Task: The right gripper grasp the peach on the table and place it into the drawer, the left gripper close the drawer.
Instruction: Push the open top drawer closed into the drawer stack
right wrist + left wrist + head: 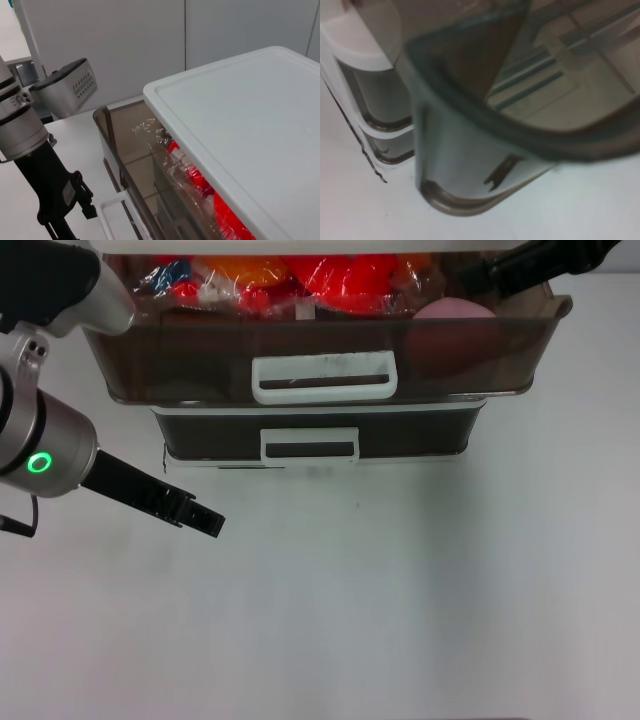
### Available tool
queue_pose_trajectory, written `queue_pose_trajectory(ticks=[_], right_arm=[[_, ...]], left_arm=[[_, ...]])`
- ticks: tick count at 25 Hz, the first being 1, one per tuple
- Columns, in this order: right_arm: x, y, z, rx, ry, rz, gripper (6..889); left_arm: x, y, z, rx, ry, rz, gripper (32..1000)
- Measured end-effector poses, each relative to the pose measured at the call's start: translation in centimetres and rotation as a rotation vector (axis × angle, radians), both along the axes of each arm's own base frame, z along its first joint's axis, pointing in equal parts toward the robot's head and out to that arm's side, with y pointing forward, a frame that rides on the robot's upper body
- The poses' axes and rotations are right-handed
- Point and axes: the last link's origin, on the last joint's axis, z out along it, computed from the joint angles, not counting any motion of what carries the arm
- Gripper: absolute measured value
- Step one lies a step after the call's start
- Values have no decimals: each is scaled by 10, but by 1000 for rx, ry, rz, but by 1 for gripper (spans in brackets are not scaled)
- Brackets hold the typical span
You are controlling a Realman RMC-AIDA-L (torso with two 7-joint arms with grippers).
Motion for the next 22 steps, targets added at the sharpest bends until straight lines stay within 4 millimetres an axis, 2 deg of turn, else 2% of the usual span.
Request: queue_pose_trajectory(ticks=[10,22], right_arm=[[1,-1,-1,-4,-3,-3,868],[3,-1,-1,-1,0,-9,868]], left_arm=[[4,-6,5,-11,-9,1,813],[36,-24,25,-16,14,-88,813]])
